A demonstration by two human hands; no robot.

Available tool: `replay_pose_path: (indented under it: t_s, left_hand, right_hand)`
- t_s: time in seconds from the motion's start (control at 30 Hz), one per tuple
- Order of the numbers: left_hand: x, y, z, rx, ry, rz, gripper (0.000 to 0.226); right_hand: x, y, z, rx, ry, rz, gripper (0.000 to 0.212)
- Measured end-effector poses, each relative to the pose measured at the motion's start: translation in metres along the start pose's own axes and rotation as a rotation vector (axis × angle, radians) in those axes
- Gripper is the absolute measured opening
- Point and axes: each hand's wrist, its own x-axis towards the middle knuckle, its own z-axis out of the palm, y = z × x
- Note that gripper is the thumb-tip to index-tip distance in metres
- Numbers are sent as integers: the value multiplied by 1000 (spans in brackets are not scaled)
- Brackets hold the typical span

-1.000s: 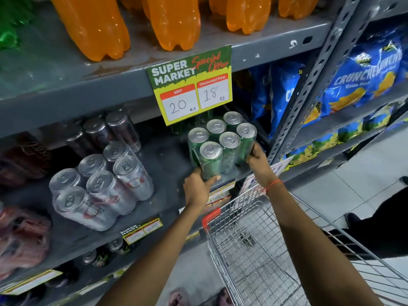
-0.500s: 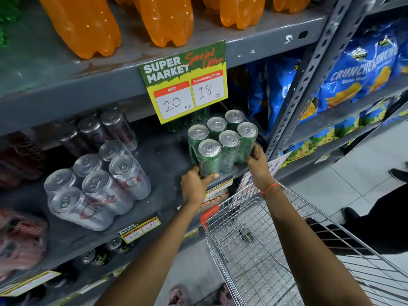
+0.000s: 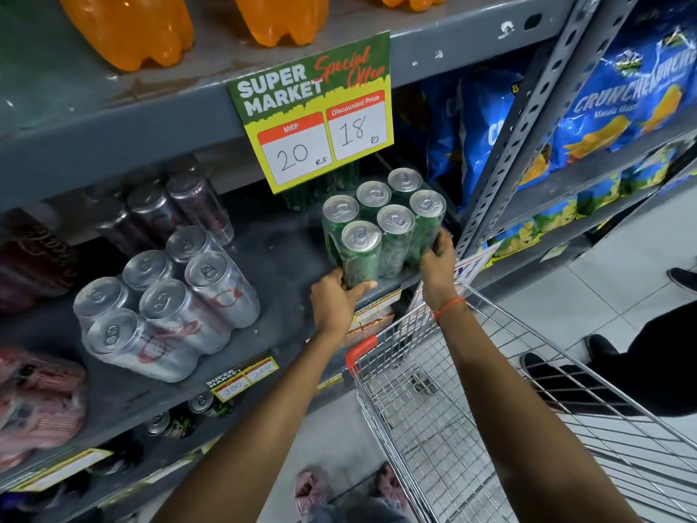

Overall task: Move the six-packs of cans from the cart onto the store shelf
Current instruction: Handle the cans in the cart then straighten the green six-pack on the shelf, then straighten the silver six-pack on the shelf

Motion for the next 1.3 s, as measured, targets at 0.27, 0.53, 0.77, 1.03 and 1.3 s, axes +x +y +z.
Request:
replay_pose_path:
  t_s: [0.27,0.53,0.77,1.03,1.3]
  left_hand:
    - [-15,11,-15,90,9,17,69]
    - [-71,-14,-115,106,529,401,60]
    - [-82,-90,-181,201,696,97,97]
    - [-81,-143,-188,-86,467,-162,59]
    - [-79,-151,-191,-114,450,-145,58]
  right_hand:
    - [-49,-27,26,-28,254,-70,56]
    - [-156,-33,113,-166,-92,-897,44]
    - [-189,5,178,-244,-430,-409,75]
    - [-182,32,172,-216,-658,-85,50]
    - [-189,30,166,-174,-633,-71,45]
